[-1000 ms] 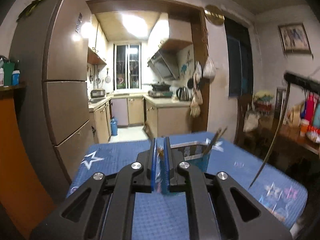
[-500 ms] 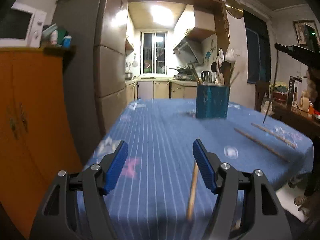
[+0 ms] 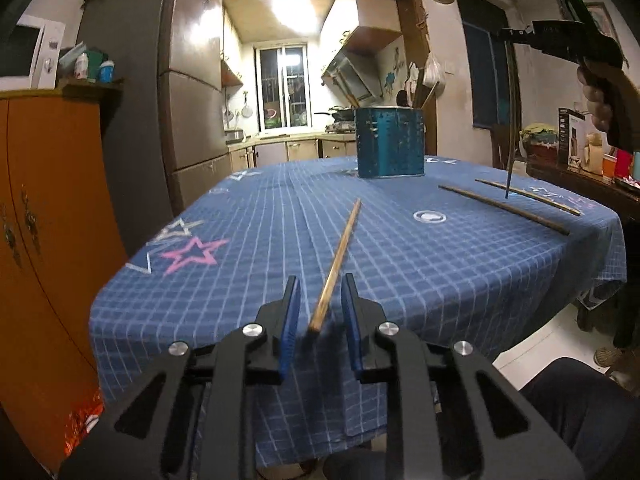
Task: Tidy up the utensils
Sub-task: 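Grasp another chopstick on the table with the left tool while the right tool holds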
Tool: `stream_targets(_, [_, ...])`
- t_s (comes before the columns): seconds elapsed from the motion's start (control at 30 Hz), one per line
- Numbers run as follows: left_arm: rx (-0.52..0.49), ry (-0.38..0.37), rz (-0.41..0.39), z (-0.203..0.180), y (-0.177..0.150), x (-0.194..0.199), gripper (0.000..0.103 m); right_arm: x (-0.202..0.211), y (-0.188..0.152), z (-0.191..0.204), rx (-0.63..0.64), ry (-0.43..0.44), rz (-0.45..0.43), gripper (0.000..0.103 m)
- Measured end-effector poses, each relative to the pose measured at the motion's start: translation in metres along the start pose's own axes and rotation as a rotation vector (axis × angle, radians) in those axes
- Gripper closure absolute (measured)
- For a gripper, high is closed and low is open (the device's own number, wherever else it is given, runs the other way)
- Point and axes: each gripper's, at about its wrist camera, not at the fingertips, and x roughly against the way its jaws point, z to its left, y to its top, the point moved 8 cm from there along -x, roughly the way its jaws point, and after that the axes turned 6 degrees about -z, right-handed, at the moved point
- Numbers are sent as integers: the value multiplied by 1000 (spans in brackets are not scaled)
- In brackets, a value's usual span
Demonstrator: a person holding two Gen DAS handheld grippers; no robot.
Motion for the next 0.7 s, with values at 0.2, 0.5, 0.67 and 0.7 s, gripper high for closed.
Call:
stream_targets(0.2, [11,-5,-12,-3,-3,3,95,-6,-1,6,4,11,3,96])
stream_targets(0.5, [-18,20,-35,-9,-8,4,95,-8,-3,8,9,14,10,96])
stream_targets(0.67, [-31,30,-41,-11,-8,6,95,-7,0,10,10,21,2,96])
stream_targets(0.7, [-31,32,-43,-12,-8,7,95,-7,0,11,10,21,1,96])
